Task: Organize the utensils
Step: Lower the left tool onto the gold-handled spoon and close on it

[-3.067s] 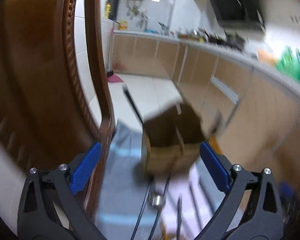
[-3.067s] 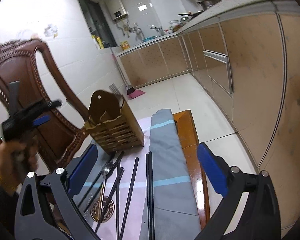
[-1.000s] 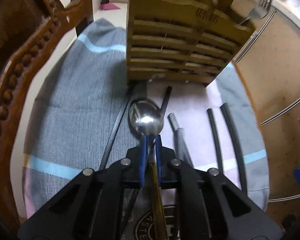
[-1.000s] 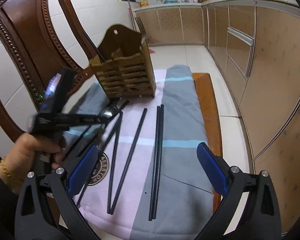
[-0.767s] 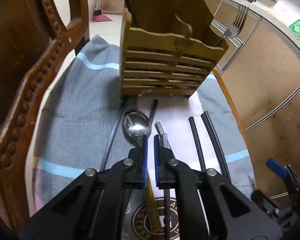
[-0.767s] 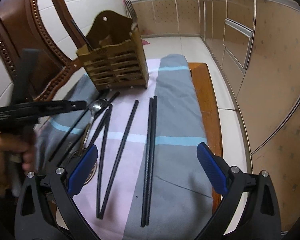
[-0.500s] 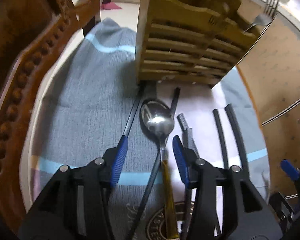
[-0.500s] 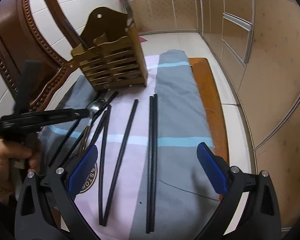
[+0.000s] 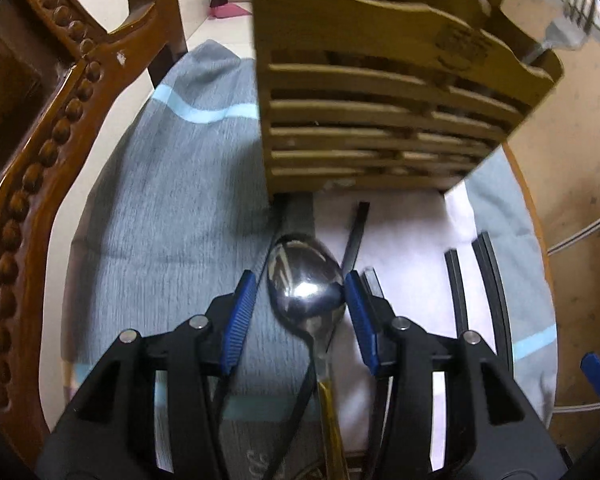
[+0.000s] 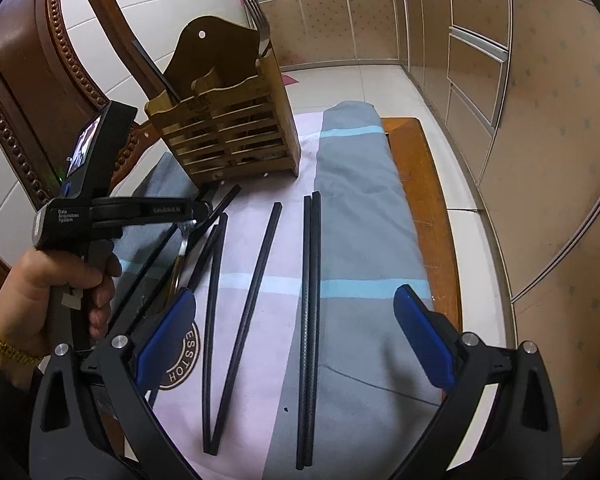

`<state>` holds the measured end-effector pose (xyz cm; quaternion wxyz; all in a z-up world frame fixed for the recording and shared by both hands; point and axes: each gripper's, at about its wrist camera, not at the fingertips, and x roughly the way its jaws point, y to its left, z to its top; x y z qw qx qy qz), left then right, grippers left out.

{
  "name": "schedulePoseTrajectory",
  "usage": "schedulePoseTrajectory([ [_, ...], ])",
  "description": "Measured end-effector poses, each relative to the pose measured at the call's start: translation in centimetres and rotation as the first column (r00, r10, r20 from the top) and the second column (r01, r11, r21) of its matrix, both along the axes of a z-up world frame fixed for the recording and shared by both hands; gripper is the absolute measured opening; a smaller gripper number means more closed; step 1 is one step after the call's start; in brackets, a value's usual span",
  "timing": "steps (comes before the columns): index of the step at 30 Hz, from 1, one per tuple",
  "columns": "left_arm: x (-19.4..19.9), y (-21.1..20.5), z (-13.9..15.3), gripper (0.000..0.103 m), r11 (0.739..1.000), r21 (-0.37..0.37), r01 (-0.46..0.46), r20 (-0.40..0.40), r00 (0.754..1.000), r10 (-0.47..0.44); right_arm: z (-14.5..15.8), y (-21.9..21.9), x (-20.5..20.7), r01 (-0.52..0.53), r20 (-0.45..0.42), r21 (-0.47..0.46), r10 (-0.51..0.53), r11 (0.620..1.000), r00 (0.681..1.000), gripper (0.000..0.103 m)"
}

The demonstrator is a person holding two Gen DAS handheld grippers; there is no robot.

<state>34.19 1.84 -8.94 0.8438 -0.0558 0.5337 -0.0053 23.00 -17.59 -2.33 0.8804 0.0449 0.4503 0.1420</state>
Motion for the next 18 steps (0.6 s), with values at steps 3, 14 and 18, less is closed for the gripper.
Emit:
schedulePoseTrajectory([
  [3,-0.2,-0.5,0.1,0.047,0.999,0.043,-0.016,-0.015,1.0,0.016,0.1,0.3,0.1,-0.007,-0.001,0.004,0.007,1.0,1.0,0.097],
  [14,0.7,0.1,-1.4,0.056,0.998,0.061,-0.024,-0.041,0.999,0.026,0.1,0.2,-0.1,-0.01,-0.003,0.003,0.01,1.0,1.0,0.097],
  [18,0.3,-0.5,-1.1,0.05,0.999,0.015,-0.032,0.0,0.999,0.032,0.2,-0.1,-0.2,-0.005,0.0,0.003,0.005,1.0,1.0,0.097],
])
